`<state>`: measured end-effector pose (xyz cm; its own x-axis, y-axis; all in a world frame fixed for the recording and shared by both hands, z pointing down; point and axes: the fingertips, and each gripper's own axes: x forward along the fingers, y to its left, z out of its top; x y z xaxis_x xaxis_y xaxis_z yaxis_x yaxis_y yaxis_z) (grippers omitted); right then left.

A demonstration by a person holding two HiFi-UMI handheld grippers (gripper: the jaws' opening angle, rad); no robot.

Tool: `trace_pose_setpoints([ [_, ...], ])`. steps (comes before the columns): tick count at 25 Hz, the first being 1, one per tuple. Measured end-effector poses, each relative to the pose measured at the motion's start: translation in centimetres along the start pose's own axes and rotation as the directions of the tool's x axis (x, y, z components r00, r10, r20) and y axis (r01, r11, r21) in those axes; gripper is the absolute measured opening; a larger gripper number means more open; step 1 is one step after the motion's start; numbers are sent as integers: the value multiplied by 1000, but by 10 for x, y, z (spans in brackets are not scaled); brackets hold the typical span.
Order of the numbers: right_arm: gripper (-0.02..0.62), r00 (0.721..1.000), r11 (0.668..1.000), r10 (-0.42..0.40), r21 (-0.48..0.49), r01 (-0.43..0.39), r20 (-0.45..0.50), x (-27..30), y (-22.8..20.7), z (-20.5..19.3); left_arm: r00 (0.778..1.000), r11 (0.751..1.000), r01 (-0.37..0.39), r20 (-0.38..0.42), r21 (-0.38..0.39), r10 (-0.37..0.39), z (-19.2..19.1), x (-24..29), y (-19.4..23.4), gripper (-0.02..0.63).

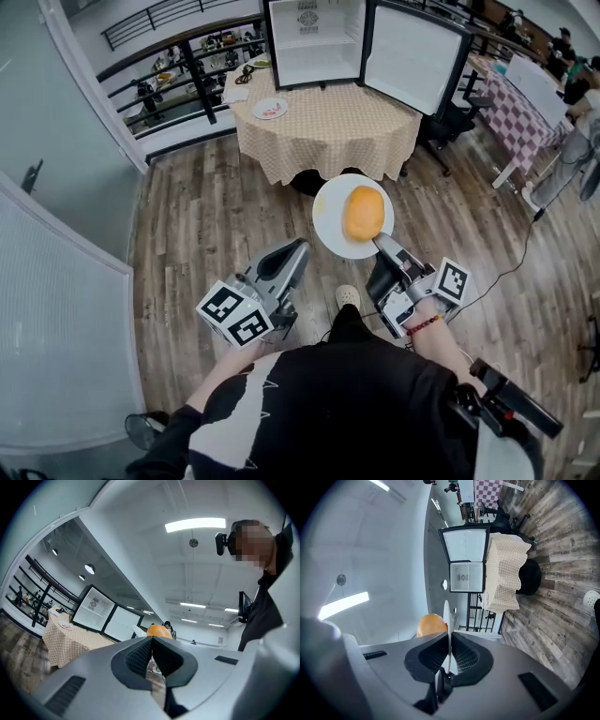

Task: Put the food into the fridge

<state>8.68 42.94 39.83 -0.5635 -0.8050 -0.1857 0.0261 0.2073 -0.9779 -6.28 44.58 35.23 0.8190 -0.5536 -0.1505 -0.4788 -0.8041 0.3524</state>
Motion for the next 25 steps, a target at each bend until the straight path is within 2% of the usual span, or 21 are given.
trace_pose_setpoints([
  [8,26,999,999,-33,17,33,-9,32,-16,31,999,999,-37,11,-13,38,3,27,40,12],
  [17,26,998,999,-39,-3,39,-38,92,-37,110,1000,999,-31,7,10,30,17,106,96,12],
  [25,26,998,1000,-31,-8,30,-53,151,-45,179,998,998,-63,18,14,63,35,168,152,12],
])
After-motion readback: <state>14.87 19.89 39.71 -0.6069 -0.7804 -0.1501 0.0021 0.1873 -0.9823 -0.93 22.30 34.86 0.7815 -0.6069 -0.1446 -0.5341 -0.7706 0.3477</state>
